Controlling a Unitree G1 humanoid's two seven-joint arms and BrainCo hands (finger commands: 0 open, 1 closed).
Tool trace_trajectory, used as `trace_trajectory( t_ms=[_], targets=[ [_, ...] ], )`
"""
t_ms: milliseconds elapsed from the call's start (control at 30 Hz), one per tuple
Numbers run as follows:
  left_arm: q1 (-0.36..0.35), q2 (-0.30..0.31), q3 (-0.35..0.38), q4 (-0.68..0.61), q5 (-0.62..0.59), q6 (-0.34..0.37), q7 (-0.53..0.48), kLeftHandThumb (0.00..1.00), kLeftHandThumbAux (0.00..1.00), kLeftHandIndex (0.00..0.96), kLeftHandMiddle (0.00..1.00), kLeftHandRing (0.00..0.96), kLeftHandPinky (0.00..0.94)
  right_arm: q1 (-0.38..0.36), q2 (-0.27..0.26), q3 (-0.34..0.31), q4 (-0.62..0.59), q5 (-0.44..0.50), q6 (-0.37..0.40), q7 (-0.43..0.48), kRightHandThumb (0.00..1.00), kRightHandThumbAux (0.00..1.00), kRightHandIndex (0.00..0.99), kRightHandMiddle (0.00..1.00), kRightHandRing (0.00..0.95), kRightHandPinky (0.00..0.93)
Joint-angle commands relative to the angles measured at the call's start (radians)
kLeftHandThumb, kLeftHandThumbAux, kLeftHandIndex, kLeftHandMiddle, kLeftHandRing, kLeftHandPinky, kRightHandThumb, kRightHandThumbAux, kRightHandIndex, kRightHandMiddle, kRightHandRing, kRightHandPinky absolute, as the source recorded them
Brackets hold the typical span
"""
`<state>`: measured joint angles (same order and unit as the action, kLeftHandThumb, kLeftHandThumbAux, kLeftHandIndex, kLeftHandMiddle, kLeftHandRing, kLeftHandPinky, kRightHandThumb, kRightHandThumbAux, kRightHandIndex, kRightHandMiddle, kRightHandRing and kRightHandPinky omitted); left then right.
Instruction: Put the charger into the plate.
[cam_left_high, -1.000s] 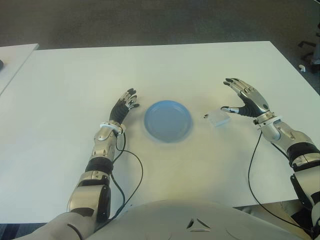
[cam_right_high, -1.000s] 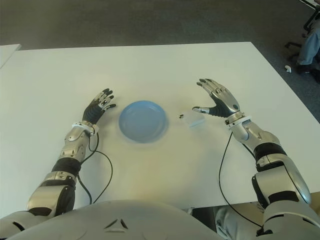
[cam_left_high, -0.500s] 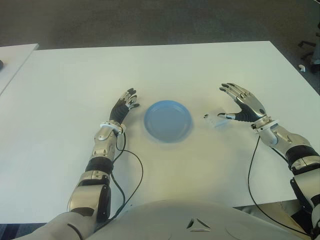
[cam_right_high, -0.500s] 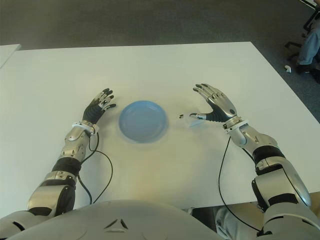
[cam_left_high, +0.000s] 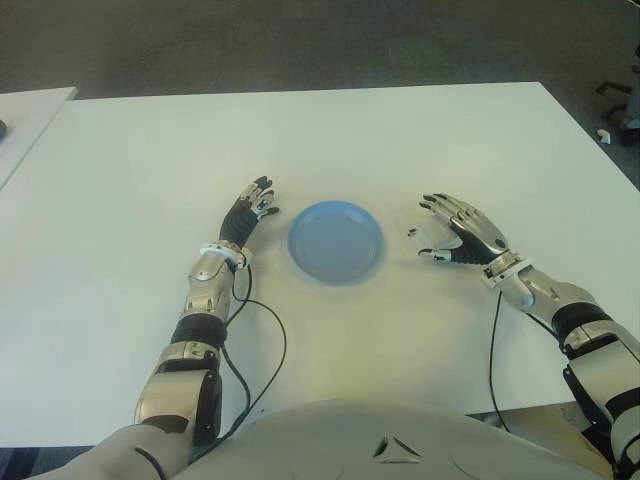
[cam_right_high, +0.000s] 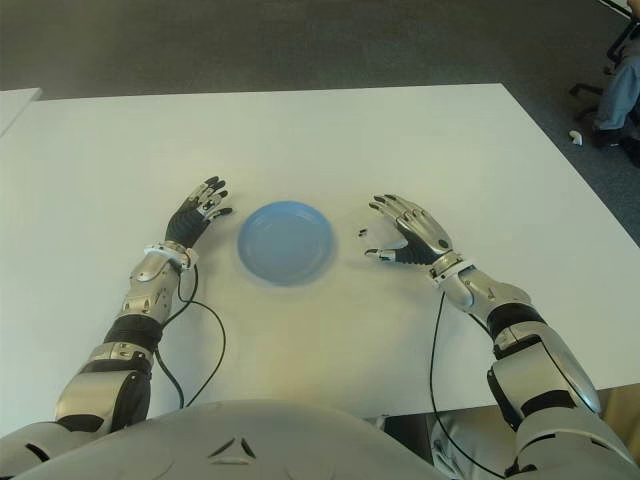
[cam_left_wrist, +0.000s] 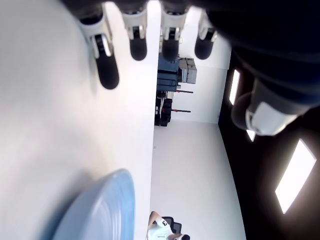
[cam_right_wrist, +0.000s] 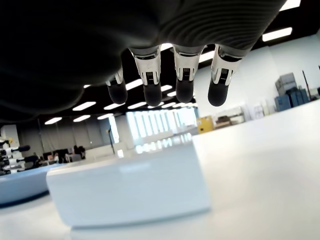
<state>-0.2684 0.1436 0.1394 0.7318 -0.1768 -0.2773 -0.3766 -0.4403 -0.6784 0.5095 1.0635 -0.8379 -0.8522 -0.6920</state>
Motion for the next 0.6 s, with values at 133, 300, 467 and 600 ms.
trace_trajectory(
  t_ms=[133, 300, 467, 600],
  targets=[
    [0.029, -0.003, -0.009, 0.003, 0.010, 0.035, 0.003, 0.000, 0.522, 0.034, 0.058, 0.032, 0.000, -0.001, 0.019, 0.024, 0.032, -0.010, 0.003, 0.009, 0.300, 0.200, 0.000, 0.000, 0.000, 0.000],
    [0.033, -0.002, -0.009, -0.004, 0.009, 0.036, 0.002, 0.000, 0.521, 0.035, 0.059, 0.032, 0.000, -0.006, 0.030, 0.039, 0.060, -0.013, 0.014, 0.016, 0.306, 0.202, 0.000, 0.000, 0.000, 0.000],
    [0.036, 0.001, -0.008, -0.006, 0.008, 0.034, -0.004, 0.000, 0.525, 0.034, 0.059, 0.032, 0.000, -0.013, 0.036, 0.050, 0.080, -0.014, 0.026, 0.024, 0.309, 0.201, 0.000, 0.000, 0.000, 0.000],
    [0.037, 0.002, -0.009, -0.008, 0.008, 0.033, -0.007, 0.000, 0.524, 0.031, 0.059, 0.033, 0.000, -0.020, 0.045, 0.060, 0.100, -0.019, 0.039, 0.018, 0.310, 0.202, 0.000, 0.000, 0.000, 0.000]
  ],
)
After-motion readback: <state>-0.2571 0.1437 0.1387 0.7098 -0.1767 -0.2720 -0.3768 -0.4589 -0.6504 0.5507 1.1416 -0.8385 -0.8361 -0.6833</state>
